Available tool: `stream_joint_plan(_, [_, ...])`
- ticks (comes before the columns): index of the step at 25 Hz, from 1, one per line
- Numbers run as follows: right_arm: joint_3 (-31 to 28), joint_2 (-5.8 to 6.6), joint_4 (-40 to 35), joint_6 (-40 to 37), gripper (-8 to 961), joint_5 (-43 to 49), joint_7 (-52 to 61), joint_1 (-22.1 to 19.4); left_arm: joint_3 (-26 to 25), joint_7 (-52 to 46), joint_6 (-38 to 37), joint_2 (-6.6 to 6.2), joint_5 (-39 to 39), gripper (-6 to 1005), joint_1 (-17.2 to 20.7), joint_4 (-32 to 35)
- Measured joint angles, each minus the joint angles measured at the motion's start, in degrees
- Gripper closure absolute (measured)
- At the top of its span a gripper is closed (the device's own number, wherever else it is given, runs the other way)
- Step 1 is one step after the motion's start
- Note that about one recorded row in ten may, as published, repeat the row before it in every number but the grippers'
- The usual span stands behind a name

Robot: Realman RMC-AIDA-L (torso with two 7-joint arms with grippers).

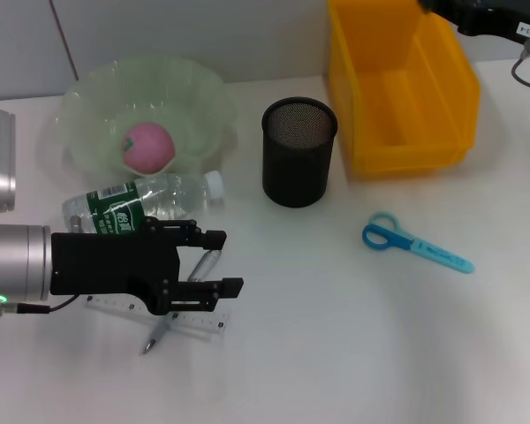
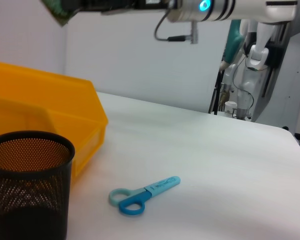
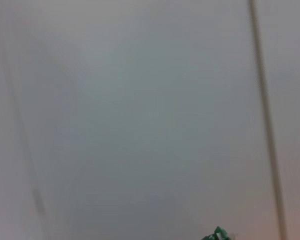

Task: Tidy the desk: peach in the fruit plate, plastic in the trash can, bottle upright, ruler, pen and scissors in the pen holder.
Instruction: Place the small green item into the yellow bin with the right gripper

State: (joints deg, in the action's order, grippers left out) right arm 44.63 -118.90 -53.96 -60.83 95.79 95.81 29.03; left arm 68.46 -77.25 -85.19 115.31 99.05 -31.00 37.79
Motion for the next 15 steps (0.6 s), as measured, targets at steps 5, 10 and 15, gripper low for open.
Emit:
stream_joint_plan(5, [0.4, 0.33, 3.9, 5.0, 714, 4.3, -0.3, 2.2, 0.1, -0.1, -0.1, 0.0, 0.0, 304, -0.2, 0.0])
stream_joint_plan(10, [0.4, 0.46, 6.3, 5.5, 756, 11.1, 0.1, 4.8, 0.2, -0.2, -0.1, 0.0, 0.0, 304, -0.4, 0.0])
stream_joint_plan(15, [0.3, 0.49, 7.2, 5.6, 756, 12.5, 0.7, 5.6, 0.4, -0.3, -0.2, -0.03, 0.0, 304, -0.5, 0.0])
